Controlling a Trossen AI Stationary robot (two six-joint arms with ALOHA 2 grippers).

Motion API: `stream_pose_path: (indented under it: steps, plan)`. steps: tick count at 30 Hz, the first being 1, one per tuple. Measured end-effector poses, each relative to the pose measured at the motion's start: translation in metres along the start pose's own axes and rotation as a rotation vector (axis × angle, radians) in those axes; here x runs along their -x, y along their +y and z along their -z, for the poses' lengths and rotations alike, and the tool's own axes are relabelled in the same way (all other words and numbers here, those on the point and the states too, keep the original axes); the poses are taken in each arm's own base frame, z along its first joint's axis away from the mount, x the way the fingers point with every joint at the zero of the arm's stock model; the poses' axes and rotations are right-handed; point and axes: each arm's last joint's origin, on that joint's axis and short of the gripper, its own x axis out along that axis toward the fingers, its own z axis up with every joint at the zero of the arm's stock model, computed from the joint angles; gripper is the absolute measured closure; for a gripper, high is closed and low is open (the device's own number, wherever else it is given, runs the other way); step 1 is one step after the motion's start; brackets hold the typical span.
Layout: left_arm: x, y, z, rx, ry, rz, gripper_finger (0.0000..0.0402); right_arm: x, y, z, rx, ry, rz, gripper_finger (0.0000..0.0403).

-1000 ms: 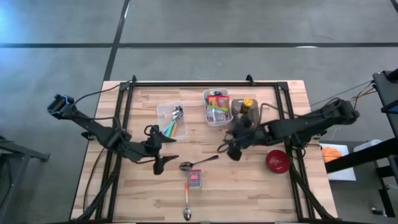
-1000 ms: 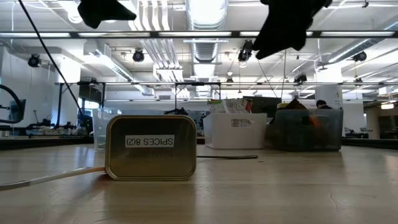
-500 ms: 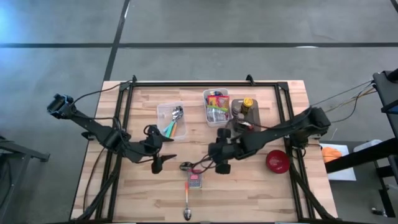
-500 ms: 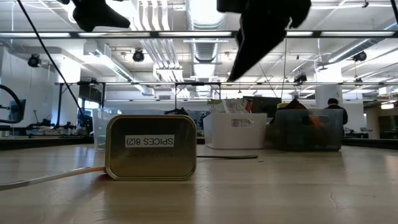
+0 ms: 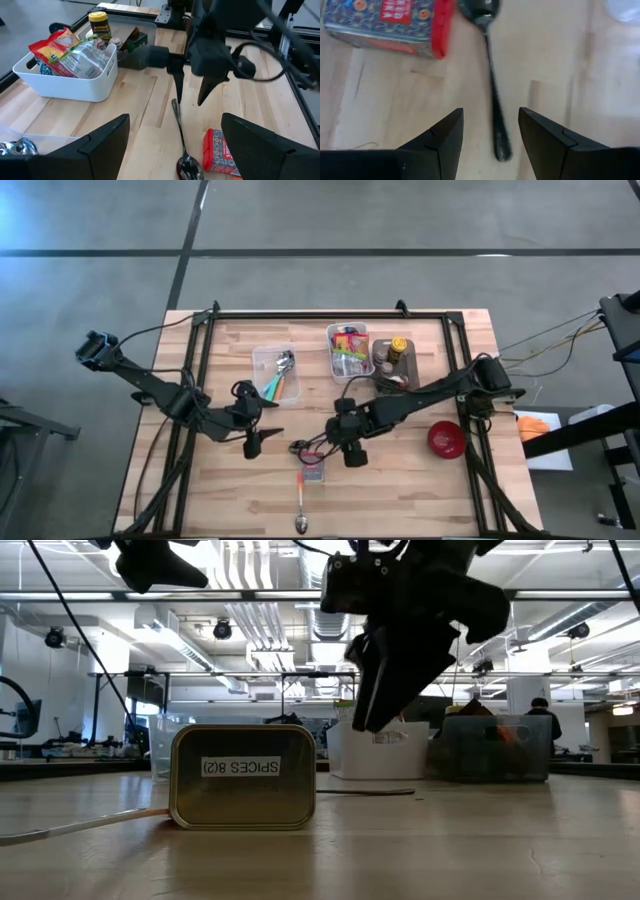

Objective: Pick & Place Food Item
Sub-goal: Put the black spoon into the transparent bin

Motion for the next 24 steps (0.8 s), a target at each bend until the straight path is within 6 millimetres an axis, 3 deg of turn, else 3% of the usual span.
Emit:
stream_pose_path:
  steps: [5,15,24]
  plan:
    - [0.000,0.000,0.000,-0.002,0.002,-0.001,0.0082,-0.013,-0.004,0.000,0.000,0.005,-0.004,0.0231]
    - [0.000,0.000,0.001,-0.008,0.012,0.003,0.0082,-0.040,-0.009,-0.005,-0.055,0.003,-0.067,0.0332]
    - [0.000,0.000,0.002,-0.010,0.017,0.006,0.0082,-0.040,-0.011,-0.004,-0.055,0.002,-0.035,0.0344]
